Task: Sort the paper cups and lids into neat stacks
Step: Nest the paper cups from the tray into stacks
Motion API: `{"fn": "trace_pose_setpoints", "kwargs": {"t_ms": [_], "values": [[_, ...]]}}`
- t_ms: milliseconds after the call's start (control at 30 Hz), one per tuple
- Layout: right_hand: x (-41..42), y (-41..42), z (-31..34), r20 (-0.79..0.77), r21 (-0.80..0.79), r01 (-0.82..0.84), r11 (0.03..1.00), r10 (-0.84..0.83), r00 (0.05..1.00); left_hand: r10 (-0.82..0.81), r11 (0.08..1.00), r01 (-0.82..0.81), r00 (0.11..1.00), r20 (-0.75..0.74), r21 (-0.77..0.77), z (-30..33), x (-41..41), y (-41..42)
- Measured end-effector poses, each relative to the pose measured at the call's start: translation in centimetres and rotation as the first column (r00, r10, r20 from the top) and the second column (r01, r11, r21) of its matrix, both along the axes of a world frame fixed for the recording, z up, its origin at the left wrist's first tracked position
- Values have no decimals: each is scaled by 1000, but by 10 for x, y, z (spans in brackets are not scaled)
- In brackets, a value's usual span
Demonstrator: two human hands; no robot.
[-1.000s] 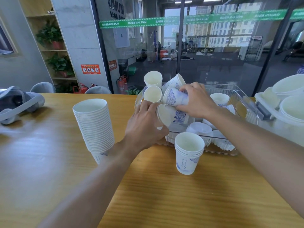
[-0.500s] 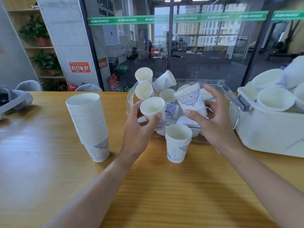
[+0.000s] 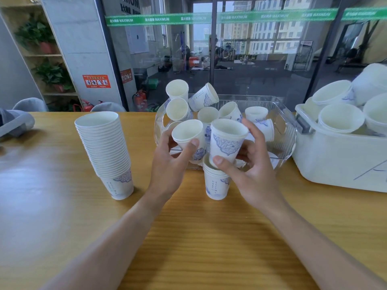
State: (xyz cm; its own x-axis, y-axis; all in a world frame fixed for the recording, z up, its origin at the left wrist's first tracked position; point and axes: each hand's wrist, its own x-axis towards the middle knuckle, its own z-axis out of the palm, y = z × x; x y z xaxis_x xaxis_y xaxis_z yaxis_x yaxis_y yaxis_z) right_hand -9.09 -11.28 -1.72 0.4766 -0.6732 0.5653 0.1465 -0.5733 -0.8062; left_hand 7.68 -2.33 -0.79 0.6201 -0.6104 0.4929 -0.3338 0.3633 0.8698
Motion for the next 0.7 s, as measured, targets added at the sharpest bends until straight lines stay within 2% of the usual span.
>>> {"fn": "trace_pose_setpoints", "kwargs": {"t_ms": [300, 433, 700], "values": [[-6, 9, -8, -91, 23, -34, 999, 36, 995, 58, 991, -64, 997, -57, -114, 8, 9, 1], [-8, 9, -9, -103, 18, -28, 999, 30, 994, -1, 985, -17, 995, -101, -174, 14, 6, 2], [-9, 7, -10, -136, -10, -26, 1000, 25, 990, -83, 966, 64, 994, -64, -251, 18, -4, 3]]}}
